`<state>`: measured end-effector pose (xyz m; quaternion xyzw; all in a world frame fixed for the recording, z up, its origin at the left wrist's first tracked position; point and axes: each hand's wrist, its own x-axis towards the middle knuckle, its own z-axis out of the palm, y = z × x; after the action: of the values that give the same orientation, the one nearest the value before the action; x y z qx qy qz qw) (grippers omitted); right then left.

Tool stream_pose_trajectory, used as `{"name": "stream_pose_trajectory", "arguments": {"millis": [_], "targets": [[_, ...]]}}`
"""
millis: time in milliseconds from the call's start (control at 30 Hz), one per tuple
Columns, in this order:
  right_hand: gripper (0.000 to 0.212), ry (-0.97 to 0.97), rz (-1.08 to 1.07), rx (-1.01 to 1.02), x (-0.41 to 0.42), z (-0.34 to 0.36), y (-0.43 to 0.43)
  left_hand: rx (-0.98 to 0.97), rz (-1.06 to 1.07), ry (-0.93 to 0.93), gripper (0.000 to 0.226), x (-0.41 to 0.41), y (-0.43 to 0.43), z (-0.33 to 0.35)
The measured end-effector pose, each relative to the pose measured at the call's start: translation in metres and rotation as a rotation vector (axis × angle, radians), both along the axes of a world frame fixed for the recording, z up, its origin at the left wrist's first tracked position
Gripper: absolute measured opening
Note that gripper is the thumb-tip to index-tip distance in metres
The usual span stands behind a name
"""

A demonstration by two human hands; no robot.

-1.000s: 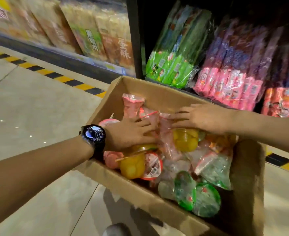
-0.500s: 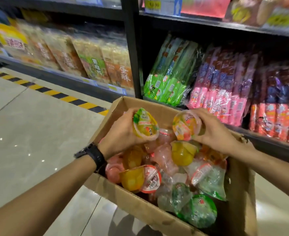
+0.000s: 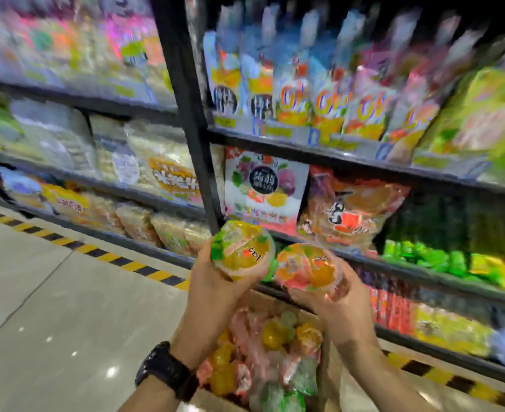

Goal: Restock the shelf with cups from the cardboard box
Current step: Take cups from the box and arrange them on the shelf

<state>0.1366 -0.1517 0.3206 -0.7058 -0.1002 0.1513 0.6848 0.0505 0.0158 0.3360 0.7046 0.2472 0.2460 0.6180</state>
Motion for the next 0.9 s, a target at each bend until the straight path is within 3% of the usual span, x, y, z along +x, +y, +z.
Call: {"name": "stream_pose_trajectory", "arguments": {"millis": [100,267,367,433,633,767,900], "targets": [[0.064,0.001,-0.042,0.018,-0.009,0.113,-0.012,0.002,-0.014,-0.041,0.056,0.002,-0.012,0.117],[0.054,-0.058,-0.153,0.081,-0.006,0.285,-0.03,0.015,-0.084,-0.139,0.064,0.013,-0.019,0.304],[0.051,-0.053,-0.215,0.249,0.009,0.371,-0.037,0.085,-0.081,-0.232,0.071,0.028,-0.019,0.389],[0.056,-0.158,-0.186,0.242,0.017,0.425,-0.035,0.155,-0.058,-0.251,0.068,0.042,-0.017,0.437],[0.056,-0.426,-0.266,0.27,0.039,0.524,-0.025,0.222,-0.044,-0.369,0.053,0.076,0.009,0.517],[0.051,-0.467,-0.318,0.328,0.057,0.57,-0.003,0.256,-0.037,-0.438,0.048,0.102,0.041,0.559],[0.056,-0.494,-0.356,0.298,0.093,0.601,0.031,0.287,-0.052,-0.443,0.069,0.143,0.076,0.598]]}}
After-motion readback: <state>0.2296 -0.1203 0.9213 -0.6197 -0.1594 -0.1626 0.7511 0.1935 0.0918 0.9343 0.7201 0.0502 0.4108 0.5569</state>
